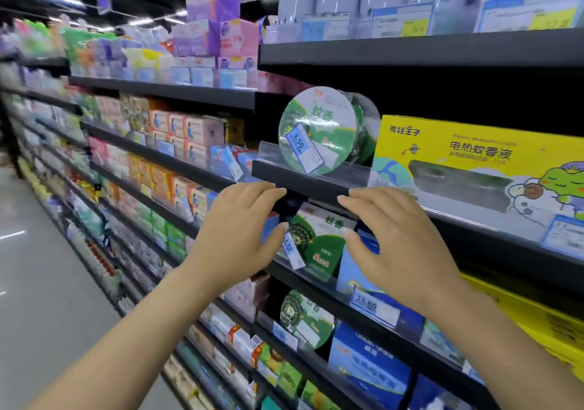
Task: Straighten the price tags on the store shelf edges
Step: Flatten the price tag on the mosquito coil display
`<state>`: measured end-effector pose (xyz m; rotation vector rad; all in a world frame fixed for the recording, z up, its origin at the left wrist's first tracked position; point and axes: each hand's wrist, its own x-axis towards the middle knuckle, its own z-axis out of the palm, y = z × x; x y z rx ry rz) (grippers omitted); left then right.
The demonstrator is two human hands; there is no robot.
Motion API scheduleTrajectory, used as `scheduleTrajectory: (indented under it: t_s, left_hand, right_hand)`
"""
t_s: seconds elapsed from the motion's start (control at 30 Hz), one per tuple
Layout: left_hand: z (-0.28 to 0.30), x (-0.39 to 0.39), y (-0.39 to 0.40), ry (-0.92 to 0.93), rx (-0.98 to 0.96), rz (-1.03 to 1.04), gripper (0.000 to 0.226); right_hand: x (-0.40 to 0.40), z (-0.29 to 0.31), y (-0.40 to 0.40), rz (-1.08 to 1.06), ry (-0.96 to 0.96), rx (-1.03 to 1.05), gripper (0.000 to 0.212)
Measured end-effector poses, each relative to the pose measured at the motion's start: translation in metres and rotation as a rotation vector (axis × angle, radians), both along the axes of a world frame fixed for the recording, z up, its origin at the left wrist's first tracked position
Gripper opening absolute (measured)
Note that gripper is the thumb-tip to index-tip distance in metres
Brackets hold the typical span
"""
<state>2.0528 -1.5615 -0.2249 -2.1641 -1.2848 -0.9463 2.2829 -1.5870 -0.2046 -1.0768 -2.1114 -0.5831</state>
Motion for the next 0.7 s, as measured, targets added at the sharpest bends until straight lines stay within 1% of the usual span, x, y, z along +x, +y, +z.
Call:
scheduleTrajectory:
  t_s: [0.2, 0.27, 0.33, 0.43, 0.7]
  left_hand:
    - [0.015, -0.036, 0.066, 0.047, 0.065, -0.127, 0.046]
    - [0.018, -0.044, 0.090, 0.056, 0.076, -0.185, 0.045]
    - [0.022, -0.049, 0.111, 0.052, 0.089, -0.242, 0.043]
    - [0.030, -0.051, 0.135, 0.031, 0.123, -0.306, 0.039]
    - [0.044, -0.044, 0.165, -0.035, 0.145, -0.336, 0.040]
  right_hand:
    - [-0.034, 0.005, 0.043, -0.161, 0.041, 0.004, 0.040]
    - [-0.044, 0.008, 0.056, -0.212, 0.036, 0.013, 0.042]
    - [-0.054, 0.012, 0.066, -0.244, 0.045, 0.024, 0.045]
    - [-0.065, 0.017, 0.076, -0.267, 0.070, 0.042, 0.044]
    - [-0.075, 0.027, 0.089, -0.304, 0.074, 0.086, 0.039]
